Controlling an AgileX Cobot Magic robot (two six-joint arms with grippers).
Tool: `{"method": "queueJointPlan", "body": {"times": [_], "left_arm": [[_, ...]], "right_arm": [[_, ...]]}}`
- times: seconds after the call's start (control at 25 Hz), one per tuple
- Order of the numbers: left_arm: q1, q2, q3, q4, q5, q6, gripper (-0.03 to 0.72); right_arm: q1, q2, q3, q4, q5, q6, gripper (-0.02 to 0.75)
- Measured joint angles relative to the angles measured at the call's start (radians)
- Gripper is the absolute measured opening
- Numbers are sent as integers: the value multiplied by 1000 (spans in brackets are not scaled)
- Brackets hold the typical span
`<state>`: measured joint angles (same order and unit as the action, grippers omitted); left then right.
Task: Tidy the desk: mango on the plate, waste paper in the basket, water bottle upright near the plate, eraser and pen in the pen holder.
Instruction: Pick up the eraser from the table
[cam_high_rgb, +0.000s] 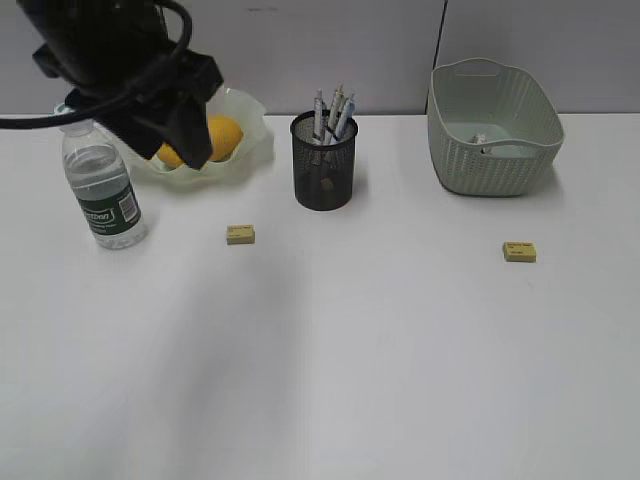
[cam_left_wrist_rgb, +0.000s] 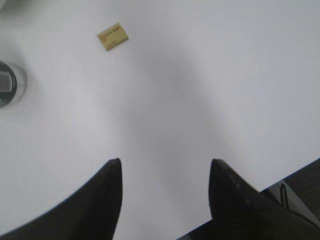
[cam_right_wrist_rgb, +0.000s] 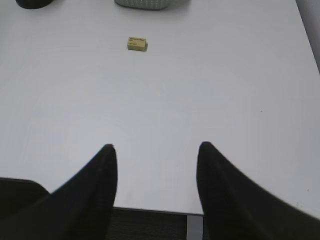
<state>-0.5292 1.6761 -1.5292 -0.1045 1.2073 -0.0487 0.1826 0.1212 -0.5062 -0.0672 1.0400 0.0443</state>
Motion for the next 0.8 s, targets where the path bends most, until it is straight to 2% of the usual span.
{"method": "queueJointPlan", "body": {"times": [0.44,0.8], "left_arm": [[0,-457,500,-6,-223,0,415],[0,-853,759,-2,-283,0,414]], "right_arm": [[0,0,0,0,0,0,415],[0,0,0,0,0,0,415]]}}
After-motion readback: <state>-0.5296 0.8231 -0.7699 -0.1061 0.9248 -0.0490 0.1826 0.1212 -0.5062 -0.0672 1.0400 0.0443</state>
